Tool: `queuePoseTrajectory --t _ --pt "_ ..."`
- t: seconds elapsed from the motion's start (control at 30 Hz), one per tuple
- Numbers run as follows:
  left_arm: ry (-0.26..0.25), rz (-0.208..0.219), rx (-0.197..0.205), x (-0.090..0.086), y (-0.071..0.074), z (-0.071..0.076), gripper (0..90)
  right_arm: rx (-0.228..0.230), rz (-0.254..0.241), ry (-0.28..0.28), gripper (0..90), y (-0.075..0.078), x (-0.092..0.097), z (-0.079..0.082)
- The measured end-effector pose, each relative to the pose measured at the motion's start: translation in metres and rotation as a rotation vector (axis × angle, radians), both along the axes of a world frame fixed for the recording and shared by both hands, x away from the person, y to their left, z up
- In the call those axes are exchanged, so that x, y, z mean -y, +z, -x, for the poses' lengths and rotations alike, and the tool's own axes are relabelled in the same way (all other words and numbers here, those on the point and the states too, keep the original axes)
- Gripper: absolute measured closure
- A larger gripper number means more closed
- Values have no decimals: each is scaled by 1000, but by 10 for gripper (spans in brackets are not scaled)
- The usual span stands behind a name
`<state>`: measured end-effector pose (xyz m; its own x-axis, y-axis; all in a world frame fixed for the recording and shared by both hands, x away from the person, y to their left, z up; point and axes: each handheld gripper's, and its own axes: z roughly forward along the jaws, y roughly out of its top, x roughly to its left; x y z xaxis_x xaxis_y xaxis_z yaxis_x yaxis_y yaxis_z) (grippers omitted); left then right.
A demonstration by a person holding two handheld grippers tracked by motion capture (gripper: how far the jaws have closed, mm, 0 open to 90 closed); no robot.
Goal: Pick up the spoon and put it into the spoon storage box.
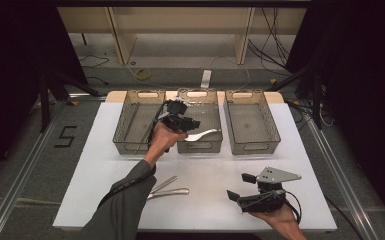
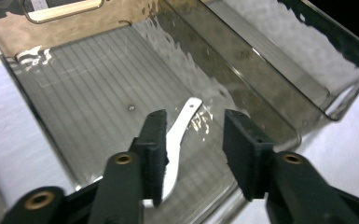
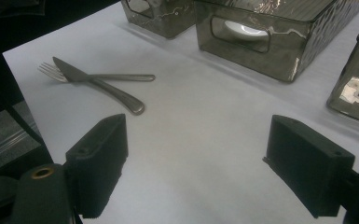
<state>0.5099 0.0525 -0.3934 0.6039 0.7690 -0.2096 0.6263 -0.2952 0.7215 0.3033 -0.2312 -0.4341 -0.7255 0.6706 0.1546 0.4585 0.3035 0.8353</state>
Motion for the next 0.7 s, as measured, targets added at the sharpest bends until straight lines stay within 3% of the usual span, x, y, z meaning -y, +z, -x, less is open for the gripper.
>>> queuePoseTrajectory --t 0.23,0.6,0.7 --pt "-66 -88 -2 -19 10 20 401 3 -1 -3 215 0 0 0" --pt "-121 -131 3 -61 7 66 340 -5 3 -6 216 -1 0 0" --pt "-149 -176 3 -66 1 81 327 -6 6 -5 216 -2 -1 0"
